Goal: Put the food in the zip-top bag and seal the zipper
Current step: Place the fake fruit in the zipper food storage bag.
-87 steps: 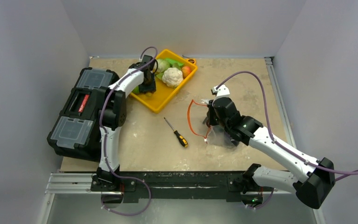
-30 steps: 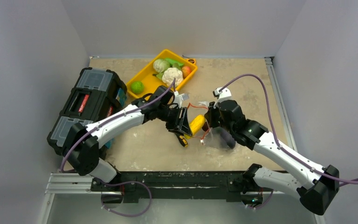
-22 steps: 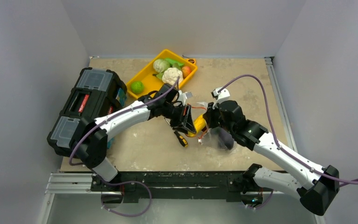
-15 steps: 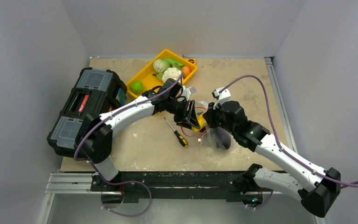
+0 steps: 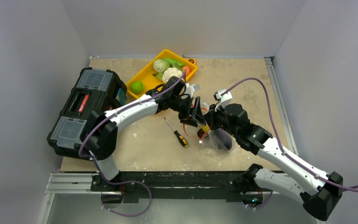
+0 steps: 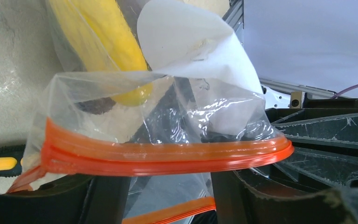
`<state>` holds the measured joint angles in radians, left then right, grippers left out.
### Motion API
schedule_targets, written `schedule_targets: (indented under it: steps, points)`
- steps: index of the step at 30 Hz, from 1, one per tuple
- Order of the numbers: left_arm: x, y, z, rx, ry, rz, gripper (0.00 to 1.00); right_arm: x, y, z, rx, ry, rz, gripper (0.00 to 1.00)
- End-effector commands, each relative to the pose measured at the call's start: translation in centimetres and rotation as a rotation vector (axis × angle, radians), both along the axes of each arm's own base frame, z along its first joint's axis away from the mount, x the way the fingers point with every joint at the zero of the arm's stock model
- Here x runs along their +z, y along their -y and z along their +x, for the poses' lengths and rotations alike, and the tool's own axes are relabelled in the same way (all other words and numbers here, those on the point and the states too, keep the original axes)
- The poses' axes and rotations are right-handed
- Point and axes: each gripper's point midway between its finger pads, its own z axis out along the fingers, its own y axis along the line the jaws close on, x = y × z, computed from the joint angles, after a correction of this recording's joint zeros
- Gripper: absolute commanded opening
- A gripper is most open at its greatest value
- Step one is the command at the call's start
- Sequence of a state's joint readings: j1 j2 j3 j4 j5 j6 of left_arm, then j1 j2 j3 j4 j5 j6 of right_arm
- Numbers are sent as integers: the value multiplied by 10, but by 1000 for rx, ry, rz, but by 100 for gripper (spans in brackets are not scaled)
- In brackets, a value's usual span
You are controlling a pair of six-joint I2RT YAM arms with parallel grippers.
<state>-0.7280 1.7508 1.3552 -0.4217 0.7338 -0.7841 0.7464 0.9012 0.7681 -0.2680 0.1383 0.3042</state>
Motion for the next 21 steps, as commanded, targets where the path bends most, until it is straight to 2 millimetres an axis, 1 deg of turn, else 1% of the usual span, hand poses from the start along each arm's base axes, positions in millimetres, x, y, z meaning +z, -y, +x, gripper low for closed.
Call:
schedule_targets:
  steps: [1,7,10,14,16,18,21]
  points:
    - [25,2,-2,-28,89,-74,60,20,-7,2,26,75,46,0]
    - [28,-3,-3,-31,124,-60,61,18,-7,4,23,71,37,0]
    - [29,-14,-1,-20,161,-15,61,17,-5,4,12,64,28,0]
    - [34,-32,0,4,225,-5,60,15,-4,6,4,66,28,0]
    - [41,-43,3,40,263,-38,60,15,-3,6,-4,63,26,0]
    - [55,-54,7,82,347,-98,60,16,-5,7,-2,71,39,0]
    - [70,-74,15,184,435,-130,60,16,-7,7,5,61,34,0]
